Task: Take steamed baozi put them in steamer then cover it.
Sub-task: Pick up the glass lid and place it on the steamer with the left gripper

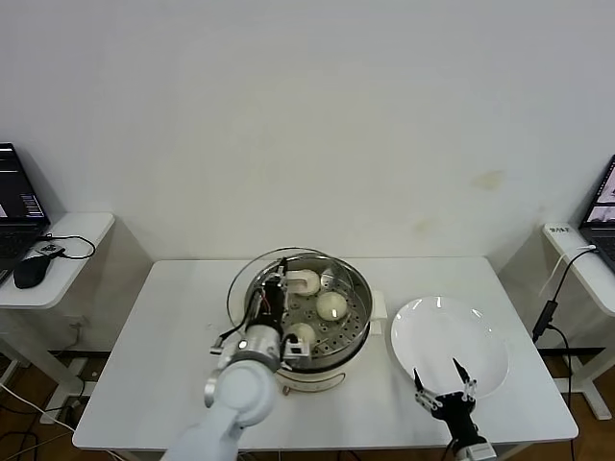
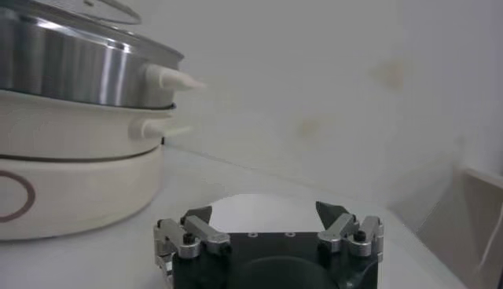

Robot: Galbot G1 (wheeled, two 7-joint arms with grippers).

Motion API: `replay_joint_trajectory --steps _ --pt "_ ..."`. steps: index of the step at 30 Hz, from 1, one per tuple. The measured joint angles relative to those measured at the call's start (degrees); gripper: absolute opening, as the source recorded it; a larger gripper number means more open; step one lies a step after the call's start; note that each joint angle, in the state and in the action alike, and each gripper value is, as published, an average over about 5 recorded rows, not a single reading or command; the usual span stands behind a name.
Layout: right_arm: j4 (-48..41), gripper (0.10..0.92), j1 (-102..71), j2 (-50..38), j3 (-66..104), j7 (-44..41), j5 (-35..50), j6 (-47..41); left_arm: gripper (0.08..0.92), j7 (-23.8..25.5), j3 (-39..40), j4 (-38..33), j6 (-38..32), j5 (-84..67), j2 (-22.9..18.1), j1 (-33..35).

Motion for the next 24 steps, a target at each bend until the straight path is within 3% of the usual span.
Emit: replay_joint_trajectory --steps 12,24 --pt "-0.2 0.823 -0.2 0.0 -0.7 0.1 -0.4 0.4 0.149 1.1 1.9 2.9 0.1 5.2 -5.4 -0.2" --pt "-0.7 0.823 -0.4 -0.5 -1.0 0.0 -0.5 0.7 0.149 1.2 1.6 4.7 -0.3 7.2 -7.1 0.1"
